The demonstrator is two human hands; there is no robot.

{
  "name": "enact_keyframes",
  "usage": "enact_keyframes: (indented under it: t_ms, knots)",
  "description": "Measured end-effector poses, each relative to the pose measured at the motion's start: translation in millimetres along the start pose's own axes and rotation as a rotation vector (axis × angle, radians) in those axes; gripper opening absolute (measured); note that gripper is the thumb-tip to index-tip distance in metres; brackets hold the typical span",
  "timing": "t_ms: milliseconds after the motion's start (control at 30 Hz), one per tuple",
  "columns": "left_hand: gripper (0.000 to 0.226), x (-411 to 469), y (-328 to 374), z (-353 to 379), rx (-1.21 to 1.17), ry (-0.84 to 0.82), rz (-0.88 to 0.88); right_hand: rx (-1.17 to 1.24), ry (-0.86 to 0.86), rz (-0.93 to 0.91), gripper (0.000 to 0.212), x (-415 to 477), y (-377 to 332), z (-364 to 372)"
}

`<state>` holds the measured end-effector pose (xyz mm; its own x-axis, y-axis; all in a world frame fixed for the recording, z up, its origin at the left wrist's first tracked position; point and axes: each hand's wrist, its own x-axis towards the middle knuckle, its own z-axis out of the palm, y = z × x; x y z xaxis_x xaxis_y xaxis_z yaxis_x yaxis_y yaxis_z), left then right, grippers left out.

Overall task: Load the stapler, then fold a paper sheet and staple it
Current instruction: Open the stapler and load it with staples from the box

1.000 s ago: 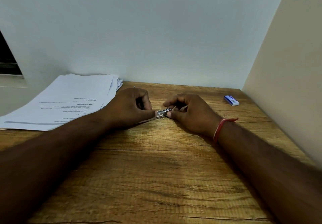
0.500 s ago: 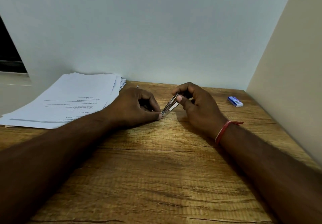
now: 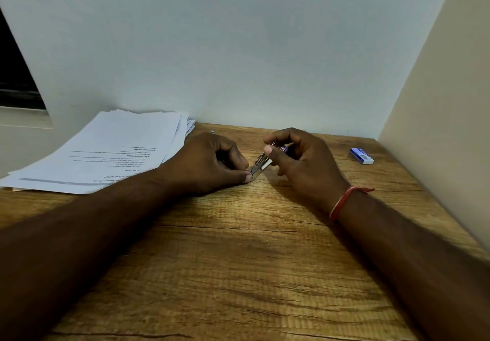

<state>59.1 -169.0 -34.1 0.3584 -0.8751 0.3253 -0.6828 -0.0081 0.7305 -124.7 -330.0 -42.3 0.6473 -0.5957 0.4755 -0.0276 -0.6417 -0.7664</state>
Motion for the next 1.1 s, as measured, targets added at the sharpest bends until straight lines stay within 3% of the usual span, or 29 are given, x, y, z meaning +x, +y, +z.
enact_keyframes:
  t_ms: [200, 533, 700, 933, 1100]
  knots:
    - [0.016, -1.3, 1.9, 0.8, -0.010, -0.006, 0.015, 0.037, 0.024, 0.050, 0.006, -0.5, -1.9, 0.1]
    - [0.017, 0.8, -0.1, 5.0, -0.049, 0.021, -0.071, 0.080, 0.086, -0.048, 0.025, -2.5, -3.6, 2.2]
    - [0.036, 4.6, -4.3, 6.5, -0.164, -0.017, -0.131, 0.110, 0.088, -0.093, 0.029, -1.9, -4.0, 1.2]
    - [0.026, 1.9, -0.5, 3.7, -0.185, -0.023, -0.109, 0.230, 0.109, -0.093, 0.031, 2.3, 0.9, -1.2]
    - [0.034, -1.4, 4.3, 3.3, -0.185, 0.071, -0.079, 0.081, 0.086, -0.068, 0.030, 3.0, 1.9, -0.9]
